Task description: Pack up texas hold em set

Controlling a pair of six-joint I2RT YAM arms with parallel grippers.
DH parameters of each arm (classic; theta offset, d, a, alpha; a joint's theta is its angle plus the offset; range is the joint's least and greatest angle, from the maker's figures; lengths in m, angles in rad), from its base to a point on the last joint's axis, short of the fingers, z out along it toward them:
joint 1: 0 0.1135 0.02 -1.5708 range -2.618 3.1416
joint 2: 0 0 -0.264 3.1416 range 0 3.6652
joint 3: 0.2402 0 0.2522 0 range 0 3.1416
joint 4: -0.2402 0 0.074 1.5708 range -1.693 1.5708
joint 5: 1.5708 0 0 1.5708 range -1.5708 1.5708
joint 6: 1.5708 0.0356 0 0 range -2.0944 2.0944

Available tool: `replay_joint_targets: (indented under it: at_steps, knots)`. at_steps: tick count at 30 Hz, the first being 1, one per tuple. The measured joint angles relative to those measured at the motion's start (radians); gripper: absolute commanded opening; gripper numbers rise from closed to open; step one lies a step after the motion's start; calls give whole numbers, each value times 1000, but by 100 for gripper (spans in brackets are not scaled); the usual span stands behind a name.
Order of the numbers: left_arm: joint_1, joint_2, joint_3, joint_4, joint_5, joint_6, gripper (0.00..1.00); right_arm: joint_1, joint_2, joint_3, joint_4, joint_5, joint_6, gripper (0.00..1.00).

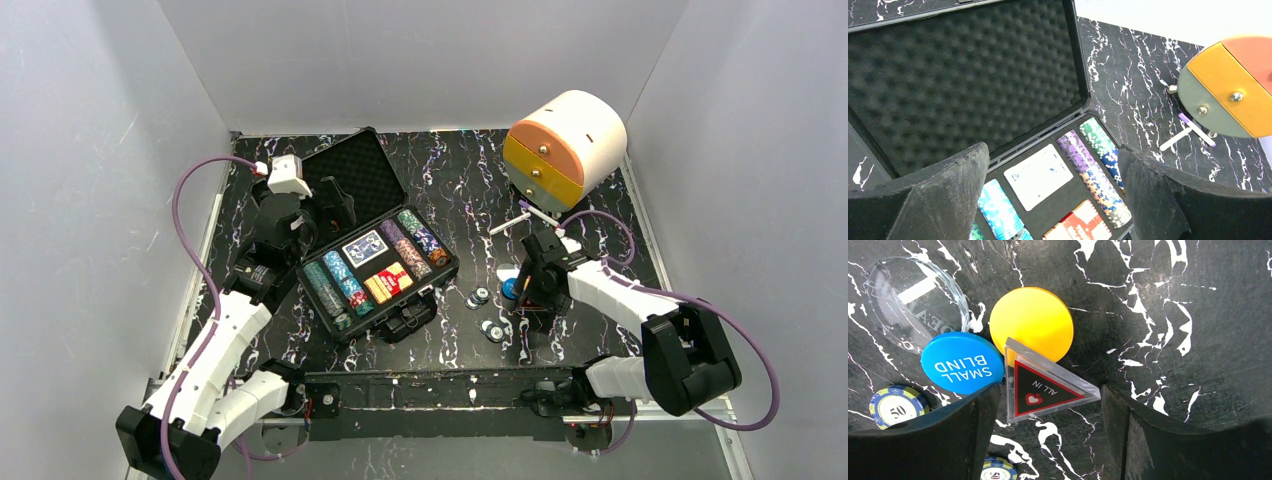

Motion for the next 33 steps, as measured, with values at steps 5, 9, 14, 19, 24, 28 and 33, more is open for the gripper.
replay_joint_targets:
  at_steps: [5,9,14,19,24,28,33]
  knots:
    - [5,6,0,0,5,0,98,-7,-5,-7,25,-2,-40,69]
    - [5,10,0,0,8,0,98,-12,-5,-8,40,-11,-53,56]
    - [7,10,0,0,9,0,98,-12,-6,-8,37,-19,-68,51]
    - [10,10,0,0,9,-1,98,-12,-29,35,-8,-25,-81,50]
    - [11,10,0,0,10,-1,98,-11,-79,111,-21,-56,-95,50]
    - [11,9,0,0,7,-1,98,30,-74,185,-16,-86,-102,50]
    - [12,-11,0,-4,-23,-1,98,177,49,341,-12,-84,-106,50]
